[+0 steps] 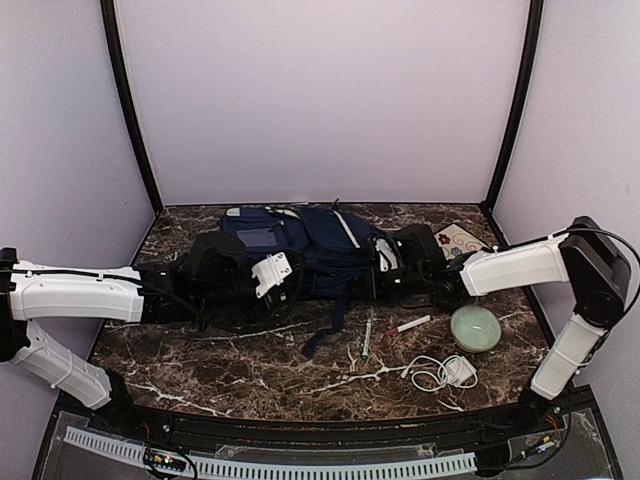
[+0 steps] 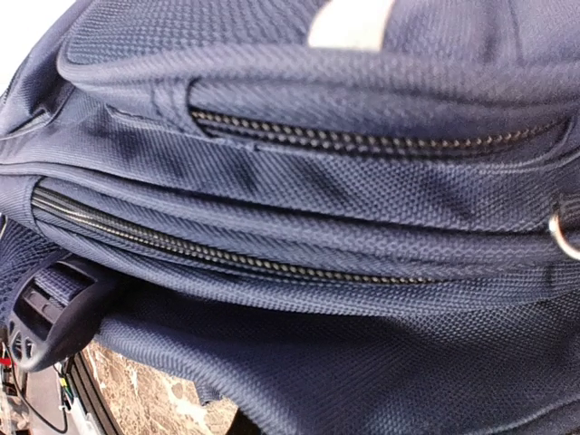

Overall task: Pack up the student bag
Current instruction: Zip the student bag into the largest pocket of the bag.

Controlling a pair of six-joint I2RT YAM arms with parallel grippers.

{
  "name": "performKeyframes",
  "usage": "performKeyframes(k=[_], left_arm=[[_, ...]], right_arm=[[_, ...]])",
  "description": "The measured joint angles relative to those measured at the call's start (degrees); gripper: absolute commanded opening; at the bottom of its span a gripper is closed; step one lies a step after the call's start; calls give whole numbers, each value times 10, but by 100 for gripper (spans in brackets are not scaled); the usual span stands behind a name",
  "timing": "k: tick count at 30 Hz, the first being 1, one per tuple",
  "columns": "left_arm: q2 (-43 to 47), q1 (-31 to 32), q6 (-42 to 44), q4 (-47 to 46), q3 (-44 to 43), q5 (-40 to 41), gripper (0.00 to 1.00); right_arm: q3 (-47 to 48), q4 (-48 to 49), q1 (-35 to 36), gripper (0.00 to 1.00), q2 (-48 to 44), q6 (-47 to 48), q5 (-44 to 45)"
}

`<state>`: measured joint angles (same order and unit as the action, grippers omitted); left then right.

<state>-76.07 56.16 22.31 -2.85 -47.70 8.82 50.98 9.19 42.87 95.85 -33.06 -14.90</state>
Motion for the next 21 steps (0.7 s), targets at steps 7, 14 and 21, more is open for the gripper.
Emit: performKeyframes(k=[7, 14, 21], left_arm=[[1, -1, -1, 2, 3, 43, 0], [44, -44, -45, 42, 15, 54, 0], [125, -83, -134, 78, 69, 44, 0]], right_arm=[[-12, -30, -5, 0, -28, 16, 10], [-23, -103, -55, 0, -62, 44, 9], [-44, -120, -82, 0, -78, 58, -37]])
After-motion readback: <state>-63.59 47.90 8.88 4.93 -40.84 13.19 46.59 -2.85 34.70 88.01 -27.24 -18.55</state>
